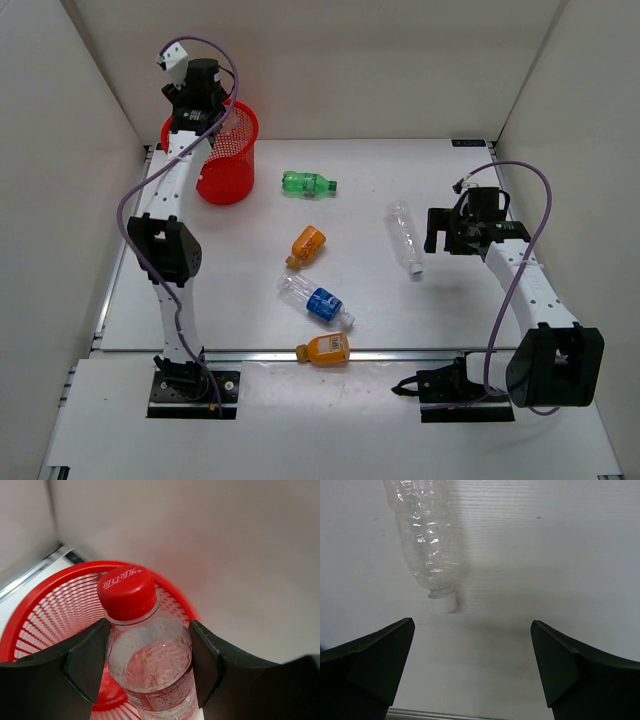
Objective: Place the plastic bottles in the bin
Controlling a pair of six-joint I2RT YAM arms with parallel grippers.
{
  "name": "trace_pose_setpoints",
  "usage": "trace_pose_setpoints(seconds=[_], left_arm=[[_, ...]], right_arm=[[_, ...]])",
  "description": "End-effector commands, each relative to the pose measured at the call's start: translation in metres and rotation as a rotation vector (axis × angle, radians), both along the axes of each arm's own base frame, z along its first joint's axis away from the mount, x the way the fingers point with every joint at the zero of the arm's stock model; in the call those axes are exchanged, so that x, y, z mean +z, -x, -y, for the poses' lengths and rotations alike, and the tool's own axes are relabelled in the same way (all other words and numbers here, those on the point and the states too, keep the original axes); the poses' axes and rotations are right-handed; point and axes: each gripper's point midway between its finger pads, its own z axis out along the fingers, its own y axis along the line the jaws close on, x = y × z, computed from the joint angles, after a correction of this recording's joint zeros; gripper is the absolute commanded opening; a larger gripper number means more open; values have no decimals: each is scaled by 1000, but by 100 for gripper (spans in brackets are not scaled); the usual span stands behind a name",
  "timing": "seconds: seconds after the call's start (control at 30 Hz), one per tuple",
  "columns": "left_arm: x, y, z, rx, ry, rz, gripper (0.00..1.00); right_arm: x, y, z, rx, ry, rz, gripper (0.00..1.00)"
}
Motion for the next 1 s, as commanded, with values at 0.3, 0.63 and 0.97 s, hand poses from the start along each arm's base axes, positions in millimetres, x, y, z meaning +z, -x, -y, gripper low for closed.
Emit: trace_pose_setpoints(seconds=[0.3,0.63,0.97], left_arm=[[40,18,-29,65,-174,18,99],[4,102,90,-461,7,-142,99],[-123,236,200,-906,229,-414,99]], right_arm=[[0,-30,-17,144,67,46,99],[-38,-57,-58,287,24,70,99],[-88,-54,-74,226,-83,-32,83]])
